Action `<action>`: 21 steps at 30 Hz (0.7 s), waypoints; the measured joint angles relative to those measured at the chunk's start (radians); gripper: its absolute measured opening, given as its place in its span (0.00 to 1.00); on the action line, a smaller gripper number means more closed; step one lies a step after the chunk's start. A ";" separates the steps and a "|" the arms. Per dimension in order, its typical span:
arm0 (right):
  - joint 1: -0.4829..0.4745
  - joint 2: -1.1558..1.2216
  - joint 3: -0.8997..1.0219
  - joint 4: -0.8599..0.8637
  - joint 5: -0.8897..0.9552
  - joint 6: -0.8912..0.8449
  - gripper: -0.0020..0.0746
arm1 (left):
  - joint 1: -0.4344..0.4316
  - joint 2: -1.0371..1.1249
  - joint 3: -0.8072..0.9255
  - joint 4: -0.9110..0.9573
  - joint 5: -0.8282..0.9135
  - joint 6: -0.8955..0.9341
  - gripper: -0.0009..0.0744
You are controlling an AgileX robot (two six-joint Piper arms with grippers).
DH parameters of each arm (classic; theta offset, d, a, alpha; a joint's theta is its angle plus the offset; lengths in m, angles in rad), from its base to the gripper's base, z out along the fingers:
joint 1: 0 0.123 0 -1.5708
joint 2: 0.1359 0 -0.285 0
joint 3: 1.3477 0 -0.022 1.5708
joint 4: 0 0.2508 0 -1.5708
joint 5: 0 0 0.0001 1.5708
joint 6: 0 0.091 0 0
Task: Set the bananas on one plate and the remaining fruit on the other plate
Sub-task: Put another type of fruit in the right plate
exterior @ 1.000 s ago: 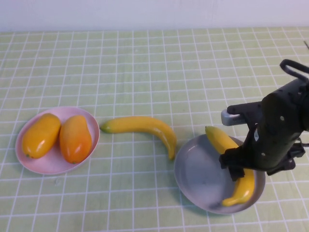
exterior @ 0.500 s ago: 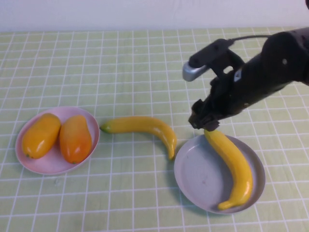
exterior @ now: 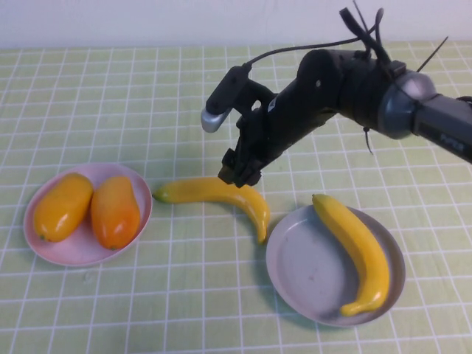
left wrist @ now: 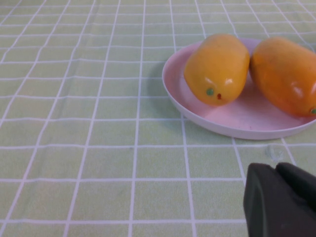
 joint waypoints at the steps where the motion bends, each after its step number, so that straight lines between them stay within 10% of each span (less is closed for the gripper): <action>1: 0.000 0.019 -0.019 0.000 0.011 -0.002 0.68 | 0.000 0.000 0.000 0.000 0.000 0.000 0.01; 21: 0.007 0.176 -0.099 -0.005 0.087 -0.043 0.55 | 0.000 0.000 0.000 0.000 0.000 0.000 0.01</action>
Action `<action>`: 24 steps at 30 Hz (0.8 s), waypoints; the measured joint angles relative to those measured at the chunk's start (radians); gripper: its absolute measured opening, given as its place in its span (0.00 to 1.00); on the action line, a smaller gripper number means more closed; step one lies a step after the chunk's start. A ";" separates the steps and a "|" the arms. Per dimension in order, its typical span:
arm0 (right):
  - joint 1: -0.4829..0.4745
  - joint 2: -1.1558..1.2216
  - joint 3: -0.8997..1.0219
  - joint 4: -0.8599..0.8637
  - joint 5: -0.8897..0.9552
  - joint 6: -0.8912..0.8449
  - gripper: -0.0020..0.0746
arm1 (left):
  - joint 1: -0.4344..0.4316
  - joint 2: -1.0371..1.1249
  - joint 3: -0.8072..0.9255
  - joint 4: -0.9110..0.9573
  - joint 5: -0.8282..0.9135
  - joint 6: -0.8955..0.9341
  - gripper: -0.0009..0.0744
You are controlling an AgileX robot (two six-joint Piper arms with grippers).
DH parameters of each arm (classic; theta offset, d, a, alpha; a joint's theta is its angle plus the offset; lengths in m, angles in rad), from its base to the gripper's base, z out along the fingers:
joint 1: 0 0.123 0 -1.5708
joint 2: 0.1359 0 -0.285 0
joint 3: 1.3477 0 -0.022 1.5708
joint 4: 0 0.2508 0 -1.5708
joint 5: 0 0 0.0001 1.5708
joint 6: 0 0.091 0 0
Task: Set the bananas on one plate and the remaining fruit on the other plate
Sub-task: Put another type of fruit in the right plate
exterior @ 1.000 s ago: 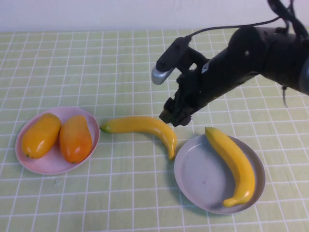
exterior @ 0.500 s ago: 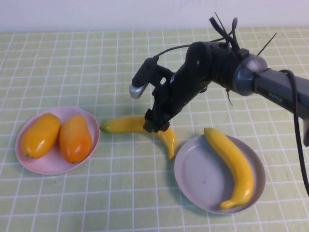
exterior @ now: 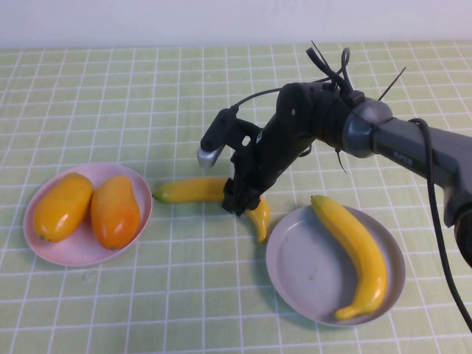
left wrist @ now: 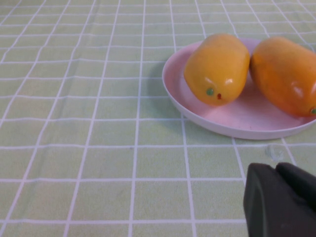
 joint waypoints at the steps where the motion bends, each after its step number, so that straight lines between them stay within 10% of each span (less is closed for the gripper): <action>1: 0.000 0.001 -0.003 -0.002 -0.004 0.022 0.50 | 0.000 0.000 0.000 0.000 0.000 0.000 0.01; 24: 0.000 -0.199 -0.037 -0.168 0.351 0.807 0.43 | 0.000 0.000 0.000 0.000 0.000 0.000 0.01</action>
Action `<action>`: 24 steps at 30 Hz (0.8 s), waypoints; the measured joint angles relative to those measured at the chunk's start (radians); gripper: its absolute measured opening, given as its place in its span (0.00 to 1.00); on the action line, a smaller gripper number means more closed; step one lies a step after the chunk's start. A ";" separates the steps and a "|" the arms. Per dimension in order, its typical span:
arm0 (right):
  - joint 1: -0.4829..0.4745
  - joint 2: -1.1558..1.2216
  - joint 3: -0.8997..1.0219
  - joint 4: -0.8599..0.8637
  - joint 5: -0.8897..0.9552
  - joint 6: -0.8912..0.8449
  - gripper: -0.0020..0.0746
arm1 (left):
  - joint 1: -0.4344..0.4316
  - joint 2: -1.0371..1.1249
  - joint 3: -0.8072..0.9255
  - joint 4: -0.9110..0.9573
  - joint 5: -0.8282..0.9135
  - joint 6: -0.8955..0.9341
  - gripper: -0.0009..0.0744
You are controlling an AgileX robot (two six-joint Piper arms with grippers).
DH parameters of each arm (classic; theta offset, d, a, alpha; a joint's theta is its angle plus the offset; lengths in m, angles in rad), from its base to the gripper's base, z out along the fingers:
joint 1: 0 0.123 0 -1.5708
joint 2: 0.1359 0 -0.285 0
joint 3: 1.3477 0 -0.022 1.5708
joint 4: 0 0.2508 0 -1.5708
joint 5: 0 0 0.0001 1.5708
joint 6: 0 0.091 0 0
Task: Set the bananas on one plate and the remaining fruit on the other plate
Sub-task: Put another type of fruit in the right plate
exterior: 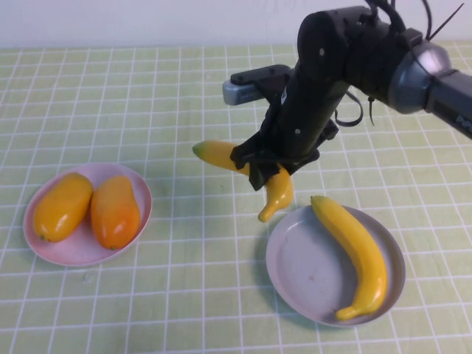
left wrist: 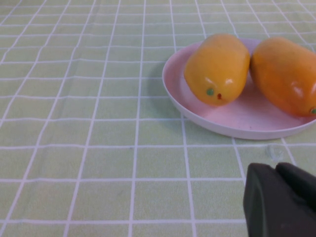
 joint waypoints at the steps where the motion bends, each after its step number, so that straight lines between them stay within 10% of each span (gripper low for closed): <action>1: 0.000 -0.007 0.000 -0.008 0.001 0.010 0.43 | 0.000 0.000 0.000 0.000 0.000 0.000 0.01; 24: 0.012 -0.466 0.837 -0.008 -0.391 0.219 0.43 | 0.000 0.000 0.000 0.000 0.000 0.000 0.01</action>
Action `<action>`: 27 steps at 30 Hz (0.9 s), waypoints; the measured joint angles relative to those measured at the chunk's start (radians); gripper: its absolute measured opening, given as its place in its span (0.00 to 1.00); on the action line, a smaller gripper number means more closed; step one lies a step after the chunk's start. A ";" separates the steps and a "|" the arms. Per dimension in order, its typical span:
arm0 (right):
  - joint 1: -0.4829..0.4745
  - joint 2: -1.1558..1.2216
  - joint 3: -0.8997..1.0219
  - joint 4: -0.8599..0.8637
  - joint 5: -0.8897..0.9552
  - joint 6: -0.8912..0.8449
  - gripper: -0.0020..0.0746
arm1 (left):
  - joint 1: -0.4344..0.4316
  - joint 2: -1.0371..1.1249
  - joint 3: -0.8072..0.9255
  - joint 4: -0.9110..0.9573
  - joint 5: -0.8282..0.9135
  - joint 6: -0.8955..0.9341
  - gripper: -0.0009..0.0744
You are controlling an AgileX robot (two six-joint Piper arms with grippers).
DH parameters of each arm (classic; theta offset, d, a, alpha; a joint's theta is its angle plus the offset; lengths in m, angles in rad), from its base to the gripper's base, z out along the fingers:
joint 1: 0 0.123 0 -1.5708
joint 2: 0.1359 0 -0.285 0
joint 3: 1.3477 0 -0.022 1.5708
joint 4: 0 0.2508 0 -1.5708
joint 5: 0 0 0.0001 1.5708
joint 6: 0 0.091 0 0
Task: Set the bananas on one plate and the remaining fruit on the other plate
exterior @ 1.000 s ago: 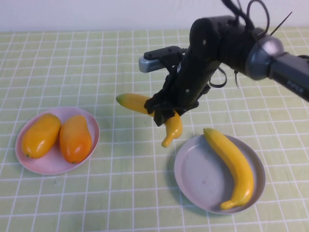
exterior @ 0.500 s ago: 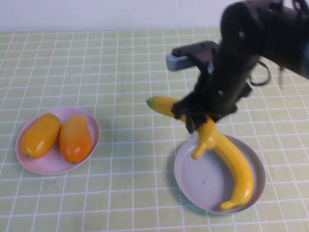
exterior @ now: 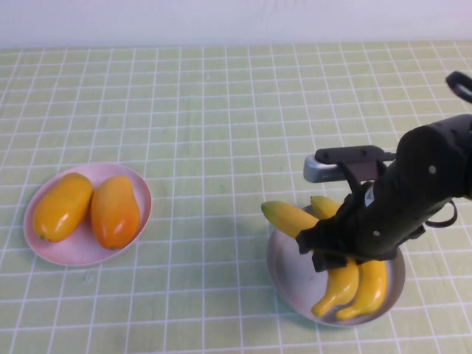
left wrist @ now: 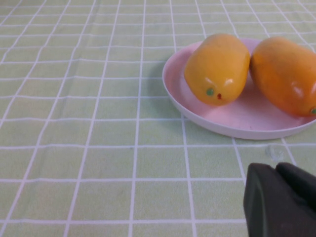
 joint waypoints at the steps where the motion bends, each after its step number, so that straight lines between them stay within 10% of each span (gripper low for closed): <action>1: 0.000 0.013 0.003 0.005 -0.010 0.000 0.43 | 0.000 0.000 0.000 0.000 0.000 0.000 0.01; 20: 0.000 0.031 0.003 0.037 -0.017 0.001 0.60 | 0.000 0.000 0.000 0.000 0.000 0.000 0.01; 27: 0.000 -0.224 0.003 -0.005 0.002 -0.055 0.27 | 0.000 0.000 0.000 0.000 0.000 0.000 0.01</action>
